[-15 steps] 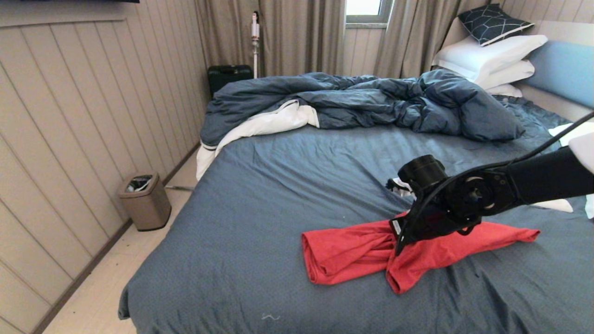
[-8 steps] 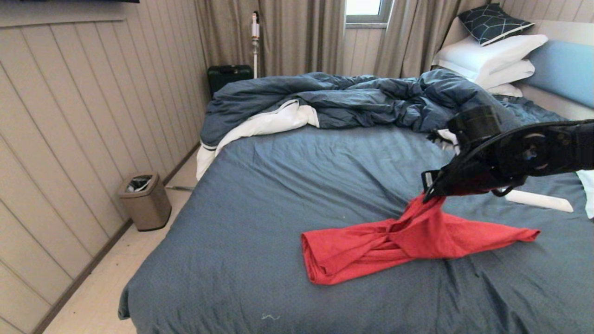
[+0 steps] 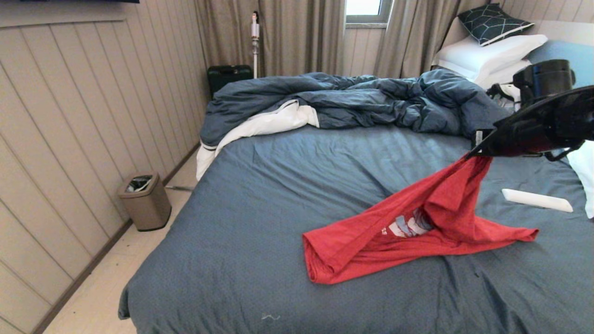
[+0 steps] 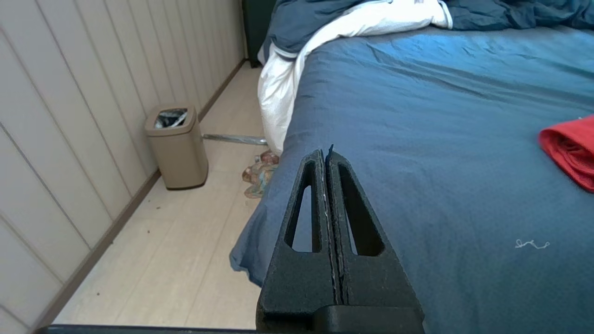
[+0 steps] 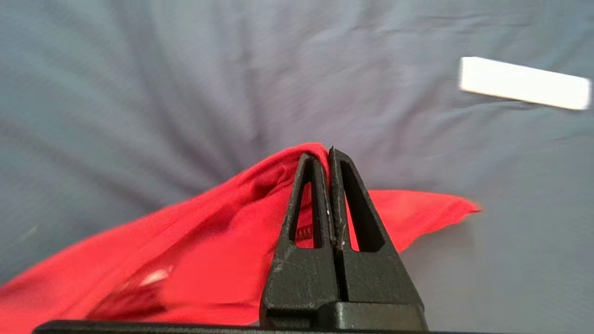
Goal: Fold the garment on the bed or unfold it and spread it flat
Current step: Unford the red T-shirt
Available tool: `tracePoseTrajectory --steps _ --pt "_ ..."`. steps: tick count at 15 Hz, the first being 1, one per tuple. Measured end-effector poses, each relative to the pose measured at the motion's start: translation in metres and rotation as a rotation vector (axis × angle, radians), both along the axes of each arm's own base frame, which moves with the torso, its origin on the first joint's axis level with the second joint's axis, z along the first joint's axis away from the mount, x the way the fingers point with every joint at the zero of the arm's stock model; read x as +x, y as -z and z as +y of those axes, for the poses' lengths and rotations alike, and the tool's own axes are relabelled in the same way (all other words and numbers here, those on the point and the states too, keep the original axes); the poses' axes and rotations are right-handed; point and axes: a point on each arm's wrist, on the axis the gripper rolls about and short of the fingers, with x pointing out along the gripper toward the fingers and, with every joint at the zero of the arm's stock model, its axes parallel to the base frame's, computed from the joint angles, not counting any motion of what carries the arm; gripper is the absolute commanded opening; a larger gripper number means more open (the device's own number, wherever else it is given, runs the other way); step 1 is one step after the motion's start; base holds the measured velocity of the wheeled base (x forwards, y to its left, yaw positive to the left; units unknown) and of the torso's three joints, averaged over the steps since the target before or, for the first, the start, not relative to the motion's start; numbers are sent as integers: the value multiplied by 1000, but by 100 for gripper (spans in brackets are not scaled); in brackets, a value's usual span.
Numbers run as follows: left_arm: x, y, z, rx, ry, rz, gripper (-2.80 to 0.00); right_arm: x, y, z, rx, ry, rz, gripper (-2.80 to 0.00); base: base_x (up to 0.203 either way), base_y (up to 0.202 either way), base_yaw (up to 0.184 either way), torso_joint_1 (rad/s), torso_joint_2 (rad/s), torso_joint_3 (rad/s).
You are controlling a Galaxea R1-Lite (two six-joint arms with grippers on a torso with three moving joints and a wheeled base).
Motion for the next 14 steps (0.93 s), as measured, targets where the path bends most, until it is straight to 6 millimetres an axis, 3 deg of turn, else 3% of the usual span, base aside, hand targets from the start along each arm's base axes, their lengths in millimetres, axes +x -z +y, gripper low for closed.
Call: tracePoseTrajectory --steps 5,11,12,13,14 --pt "0 0 0 0 0 0 -280 20 4 -50 -36 105 -6 -280 0 0 0 0 0 0" --pt "0 0 0 0 0 0 -280 71 46 -70 -30 123 47 -280 0 0 0 0 0 0" --pt "0 0 0 0 0 0 -280 81 54 -71 -34 124 51 -181 0 0 0 0 0 0" --pt "0 0 0 0 0 0 -280 90 62 -71 -47 122 59 0 0 0 0 0 0 0" --pt "0 0 0 0 0 0 -280 98 72 -70 -60 117 74 0 0 0 0 0 0 0"
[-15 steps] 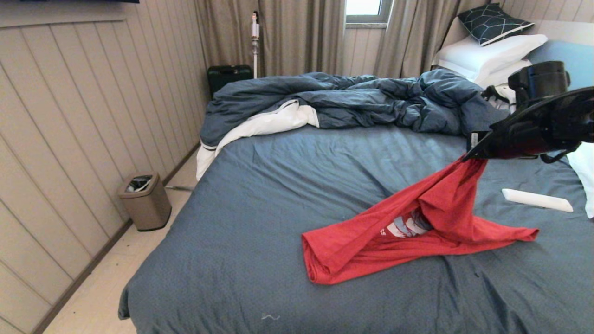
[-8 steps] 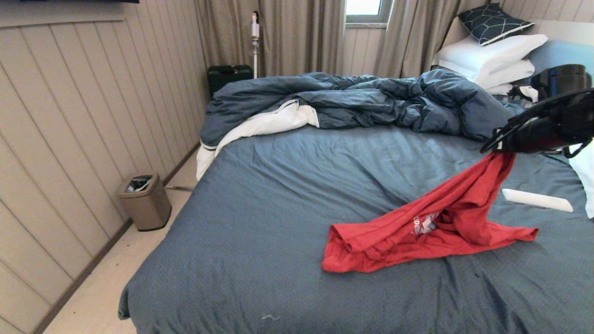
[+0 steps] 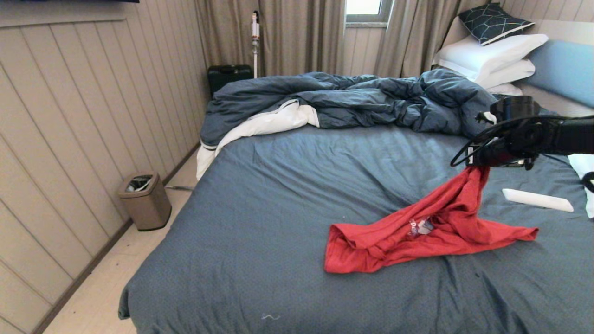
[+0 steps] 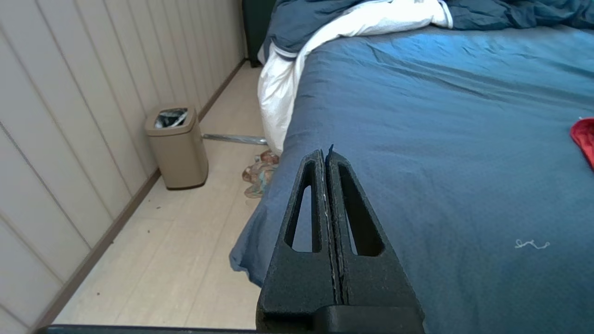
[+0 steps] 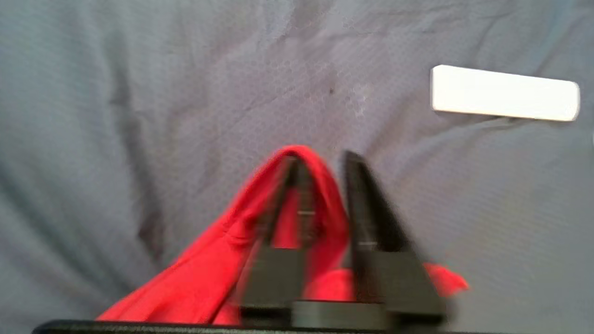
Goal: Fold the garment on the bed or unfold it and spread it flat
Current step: Unford the red T-shirt
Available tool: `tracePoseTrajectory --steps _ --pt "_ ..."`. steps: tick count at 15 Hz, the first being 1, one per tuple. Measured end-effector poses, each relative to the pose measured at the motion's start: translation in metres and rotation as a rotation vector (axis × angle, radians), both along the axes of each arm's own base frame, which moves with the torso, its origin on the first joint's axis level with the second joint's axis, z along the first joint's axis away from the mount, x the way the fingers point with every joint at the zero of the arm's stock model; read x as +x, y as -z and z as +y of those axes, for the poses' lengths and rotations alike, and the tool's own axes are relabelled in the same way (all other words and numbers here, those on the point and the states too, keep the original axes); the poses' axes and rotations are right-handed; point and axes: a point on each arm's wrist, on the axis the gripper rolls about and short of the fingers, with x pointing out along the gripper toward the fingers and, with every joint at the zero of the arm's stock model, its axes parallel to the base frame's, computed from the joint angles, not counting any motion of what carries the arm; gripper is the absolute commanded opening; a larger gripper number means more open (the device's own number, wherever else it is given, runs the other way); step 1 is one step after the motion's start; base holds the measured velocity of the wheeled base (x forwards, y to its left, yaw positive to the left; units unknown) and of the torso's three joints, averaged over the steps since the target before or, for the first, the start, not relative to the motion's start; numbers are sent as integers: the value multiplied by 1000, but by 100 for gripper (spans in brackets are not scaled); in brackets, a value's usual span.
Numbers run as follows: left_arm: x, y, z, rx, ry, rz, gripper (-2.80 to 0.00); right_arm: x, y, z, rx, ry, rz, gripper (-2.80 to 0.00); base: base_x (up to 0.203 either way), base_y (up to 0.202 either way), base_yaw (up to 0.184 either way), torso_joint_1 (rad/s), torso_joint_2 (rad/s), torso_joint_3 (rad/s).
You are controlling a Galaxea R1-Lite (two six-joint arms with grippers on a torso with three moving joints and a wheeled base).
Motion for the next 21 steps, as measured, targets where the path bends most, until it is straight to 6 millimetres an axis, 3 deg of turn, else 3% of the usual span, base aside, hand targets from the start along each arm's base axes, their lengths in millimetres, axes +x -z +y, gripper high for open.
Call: tracePoseTrajectory --steps 4,9,10,11,14,18,21 --pt "0 0 0 0 -1 0 -280 13 20 3 6 -15 21 0 0 0 0 0 0 0" --pt "0 0 0 0 0 0 -280 -8 -11 10 12 -35 -19 0 0 0 0 0 0 0" --pt "0 0 0 0 -1 0 -280 -16 -16 13 22 -50 -16 -151 0 0 0 0 0 0" --pt "0 1 0 0 -4 9 -280 -27 -20 19 37 -75 -9 -280 0 0 0 0 0 0" --pt "-1 -4 0 -6 -8 41 -280 -72 -32 38 96 -165 21 -280 0 0 0 0 0 0" --pt "3 -82 -1 -52 50 103 -280 -129 -48 55 224 -294 32 -280 0 0 0 0 0 0" --pt "50 -128 -4 -75 188 294 -280 -149 -50 61 323 -327 16 -280 0 0 0 0 0 0"
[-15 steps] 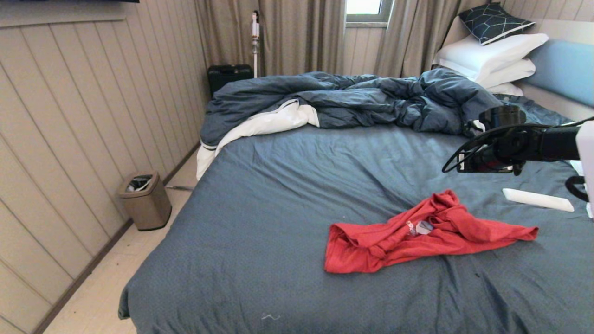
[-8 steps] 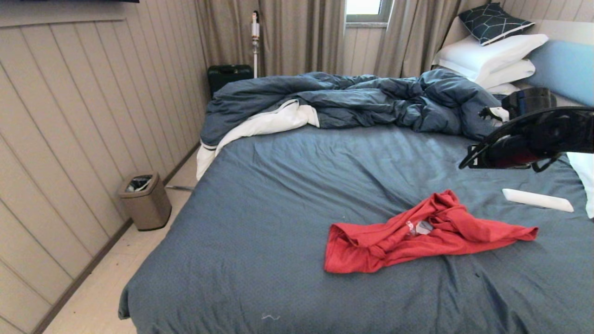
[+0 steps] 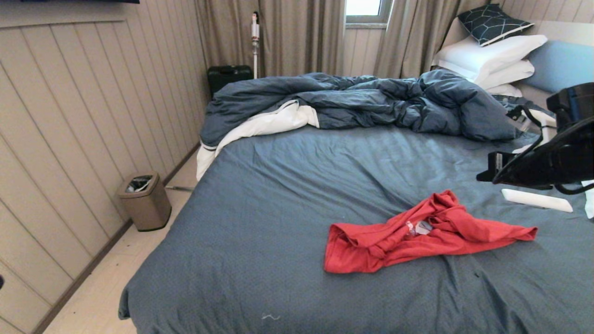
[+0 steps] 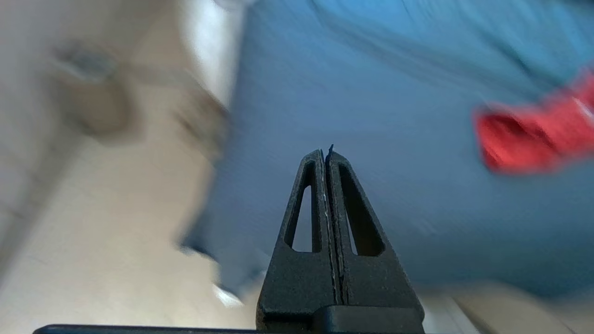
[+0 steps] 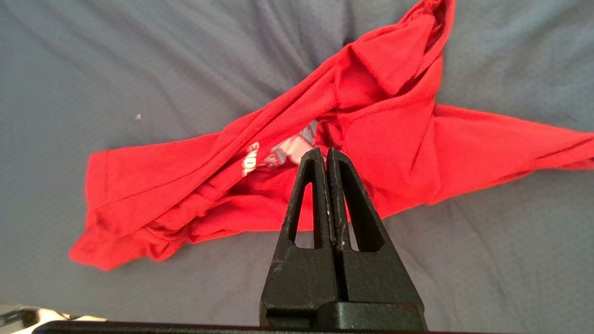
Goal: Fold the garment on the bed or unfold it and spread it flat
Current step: Unford the red T-shirt
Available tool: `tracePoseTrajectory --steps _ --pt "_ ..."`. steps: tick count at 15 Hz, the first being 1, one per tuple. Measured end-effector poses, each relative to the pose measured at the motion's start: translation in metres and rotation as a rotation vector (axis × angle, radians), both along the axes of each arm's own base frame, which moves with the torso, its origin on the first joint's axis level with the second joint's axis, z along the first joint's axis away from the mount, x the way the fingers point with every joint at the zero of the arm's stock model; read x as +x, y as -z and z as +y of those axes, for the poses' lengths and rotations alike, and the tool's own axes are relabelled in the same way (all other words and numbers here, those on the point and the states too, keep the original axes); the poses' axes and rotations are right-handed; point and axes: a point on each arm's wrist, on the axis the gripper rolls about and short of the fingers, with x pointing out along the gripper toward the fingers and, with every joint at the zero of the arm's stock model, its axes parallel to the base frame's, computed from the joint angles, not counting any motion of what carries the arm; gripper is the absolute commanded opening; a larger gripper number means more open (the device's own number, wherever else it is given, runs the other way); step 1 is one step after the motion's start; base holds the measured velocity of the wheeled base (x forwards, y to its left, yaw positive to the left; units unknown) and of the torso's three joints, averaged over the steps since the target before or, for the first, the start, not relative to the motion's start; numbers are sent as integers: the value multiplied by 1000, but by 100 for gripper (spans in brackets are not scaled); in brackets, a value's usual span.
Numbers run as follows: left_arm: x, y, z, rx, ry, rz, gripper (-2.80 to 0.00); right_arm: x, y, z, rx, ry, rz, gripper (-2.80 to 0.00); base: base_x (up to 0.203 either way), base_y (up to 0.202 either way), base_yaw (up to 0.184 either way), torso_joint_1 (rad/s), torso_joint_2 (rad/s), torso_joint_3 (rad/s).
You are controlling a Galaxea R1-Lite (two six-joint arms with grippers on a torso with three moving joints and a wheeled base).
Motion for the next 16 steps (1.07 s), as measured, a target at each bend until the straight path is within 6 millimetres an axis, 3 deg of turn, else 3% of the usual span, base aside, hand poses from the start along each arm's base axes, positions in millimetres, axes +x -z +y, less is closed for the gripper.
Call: tracePoseTrajectory --steps 2,4,5,7,9,16 --pt "49 -17 -6 -20 120 151 -280 -2 0 -1 6 6 -1 -280 0 0 0 0 0 0" --pt "104 -21 -30 -14 271 297 -280 1 1 -2 35 6 -2 -280 0 0 0 0 0 0" --pt "126 -18 -52 2 356 352 0 3 1 -3 46 -2 -4 -280 0 0 0 0 0 0" --pt "162 -11 -103 34 496 406 0 8 0 -8 53 4 -11 -280 0 0 0 0 0 0" --pt "186 0 -153 61 588 404 0 12 -1 -15 59 11 -20 -280 0 0 0 0 0 0" --pt "233 60 -298 142 610 174 0 11 -1 -30 106 -5 -32 -280 0 0 0 0 0 0"
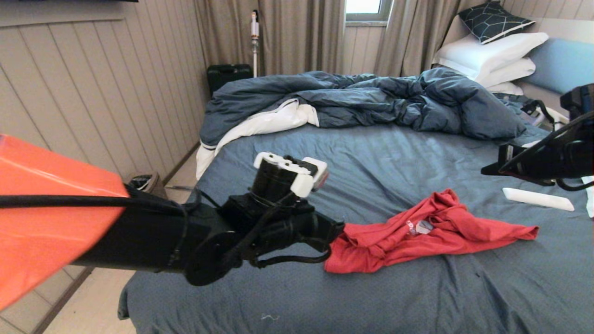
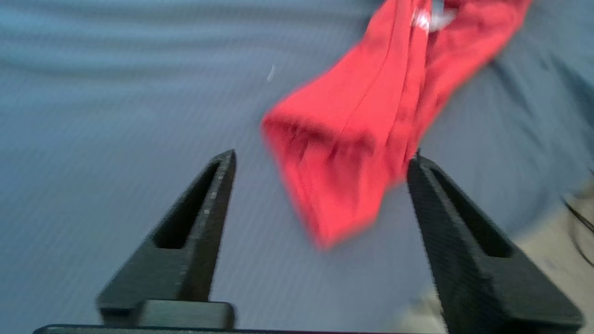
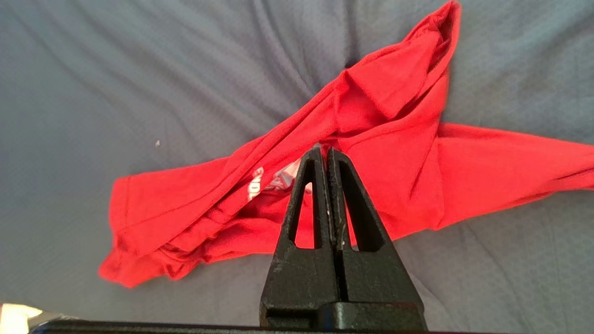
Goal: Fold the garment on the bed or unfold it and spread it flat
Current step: Unford the red T-shirt
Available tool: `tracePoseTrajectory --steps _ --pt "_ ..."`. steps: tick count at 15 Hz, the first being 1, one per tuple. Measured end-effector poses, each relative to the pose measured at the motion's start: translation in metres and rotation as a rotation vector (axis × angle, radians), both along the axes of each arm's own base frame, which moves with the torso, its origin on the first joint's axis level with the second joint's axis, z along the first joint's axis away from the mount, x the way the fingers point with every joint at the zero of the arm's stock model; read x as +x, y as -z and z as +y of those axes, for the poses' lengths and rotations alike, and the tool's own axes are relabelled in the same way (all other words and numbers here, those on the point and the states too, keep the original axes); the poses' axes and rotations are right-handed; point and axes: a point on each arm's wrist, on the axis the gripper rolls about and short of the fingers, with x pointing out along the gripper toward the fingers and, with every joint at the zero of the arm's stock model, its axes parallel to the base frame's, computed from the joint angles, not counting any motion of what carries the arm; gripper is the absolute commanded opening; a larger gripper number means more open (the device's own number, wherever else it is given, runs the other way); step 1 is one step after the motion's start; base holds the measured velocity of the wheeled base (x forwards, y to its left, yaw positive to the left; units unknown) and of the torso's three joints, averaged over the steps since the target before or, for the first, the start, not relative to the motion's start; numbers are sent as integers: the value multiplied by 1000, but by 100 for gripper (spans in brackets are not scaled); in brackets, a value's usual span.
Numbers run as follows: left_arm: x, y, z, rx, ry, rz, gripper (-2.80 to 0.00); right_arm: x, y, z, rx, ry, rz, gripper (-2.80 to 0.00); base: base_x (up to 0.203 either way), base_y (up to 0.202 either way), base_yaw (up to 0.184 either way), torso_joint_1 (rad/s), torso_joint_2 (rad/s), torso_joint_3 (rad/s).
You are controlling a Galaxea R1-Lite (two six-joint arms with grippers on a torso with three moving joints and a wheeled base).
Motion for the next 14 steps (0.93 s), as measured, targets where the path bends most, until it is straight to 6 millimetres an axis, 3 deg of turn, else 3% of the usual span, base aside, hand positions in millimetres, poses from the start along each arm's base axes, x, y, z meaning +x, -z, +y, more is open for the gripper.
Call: tracePoseTrajectory --steps 3,6,11,14 --pt "13 24 -40 4 -41 -46 0 -1 3 -3 13 -3 9 -280 0 0 0 0 0 0" --pt "30 51 -64 24 -104 -62 0 -2 5 -6 17 2 15 -280 0 0 0 0 0 0" --pt "44 92 -80 68 -175 -68 0 -3 6 -6 21 1 16 -280 0 0 0 0 0 0" --pt "44 105 -80 90 -174 -48 0 -2 8 -6 22 0 22 -280 0 0 0 0 0 0"
